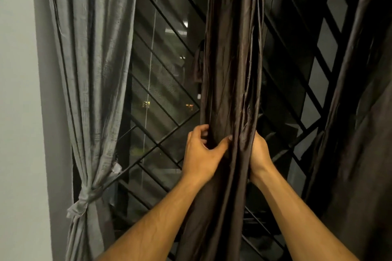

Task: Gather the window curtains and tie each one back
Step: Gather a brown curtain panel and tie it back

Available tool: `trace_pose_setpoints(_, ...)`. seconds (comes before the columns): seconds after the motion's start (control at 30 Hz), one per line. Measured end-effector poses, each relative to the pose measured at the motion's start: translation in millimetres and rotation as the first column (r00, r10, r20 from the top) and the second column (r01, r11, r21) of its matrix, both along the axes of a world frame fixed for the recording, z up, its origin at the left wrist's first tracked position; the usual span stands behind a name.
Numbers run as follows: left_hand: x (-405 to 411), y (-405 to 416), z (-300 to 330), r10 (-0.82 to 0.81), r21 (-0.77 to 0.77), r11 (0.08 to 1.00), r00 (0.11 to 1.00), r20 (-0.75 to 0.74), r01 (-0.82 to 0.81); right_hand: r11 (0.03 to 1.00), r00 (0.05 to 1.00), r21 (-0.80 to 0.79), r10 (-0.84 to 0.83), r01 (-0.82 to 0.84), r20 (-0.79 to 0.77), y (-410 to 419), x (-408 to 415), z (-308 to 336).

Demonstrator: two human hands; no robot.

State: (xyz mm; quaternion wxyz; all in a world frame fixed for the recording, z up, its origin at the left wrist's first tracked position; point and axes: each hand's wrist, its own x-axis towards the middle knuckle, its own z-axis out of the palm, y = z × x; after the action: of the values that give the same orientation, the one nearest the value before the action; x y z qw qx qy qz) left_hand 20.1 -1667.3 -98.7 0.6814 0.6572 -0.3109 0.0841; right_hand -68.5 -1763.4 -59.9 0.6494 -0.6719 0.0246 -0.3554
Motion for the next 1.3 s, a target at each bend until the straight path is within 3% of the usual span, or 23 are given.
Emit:
trace_pose_setpoints(0.13,13.5,-2.8,25.1,-0.077,-0.088,0.993,0.996,0.052,0.082,0.974,0.969,0.084,0.195,-0.209,0.149,-1.6,-7.7,13.8)
trace_pose_setpoints(0.27,21.0,-5.2,68.8,-0.031,-0.124,0.991,0.984,0.174,0.053,0.987,0.983,-0.078,0.15,-0.142,0.103,-5.0,-3.6,30.3)
trace_pose_setpoints(0.37,21.7,-7.5,95.5,-0.027,-0.132,0.99,0.988,0.154,0.047,0.982,0.991,-0.163,0.112,-0.099,0.069,-3.2,-1.1,45.7)
trace_pose_setpoints(0.5,25.0,-15.6,110.4,0.062,-0.076,0.996,0.975,0.213,-0.046,0.95,0.991,-0.305,-0.027,0.065,0.13,-4.6,14.0,57.9)
trace_pose_setpoints(0.67,26.9,-13.0,108.5,0.049,-0.123,0.992,0.972,0.23,-0.021,0.977,0.996,-0.211,-0.016,0.035,0.091,-13.3,19.6,55.2)
trace_pose_setpoints(0.87,14.6,-8.6,96.8,-0.025,-0.131,0.99,0.972,0.233,0.056,0.961,1.0,-0.278,-0.008,0.004,-0.014,-19.9,14.9,49.5)
trace_pose_setpoints(0.97,14.4,-8.0,98.4,-0.04,-0.101,0.992,0.954,0.296,0.073,0.969,0.999,-0.245,-0.021,0.029,0.033,-19.5,13.7,50.5)
trace_pose_setpoints(1.03,15.3,-5.9,99.2,-0.066,-0.108,0.989,0.95,0.304,0.103,0.966,0.986,-0.215,-0.123,0.146,0.116,-23.7,17.1,48.7)
trace_pose_setpoints(1.17,16.1,2.0,98.1,-0.025,-0.133,0.989,0.959,0.283,0.065,0.807,0.835,-0.244,-0.469,0.537,0.286,-39.6,17.4,44.6)
trace_pose_setpoints(1.3,17.1,18.0,93.8,0.111,-0.185,0.981,0.953,0.283,-0.06,0.49,0.692,-0.489,-0.538,0.722,0.482,-42.8,7.6,39.4)
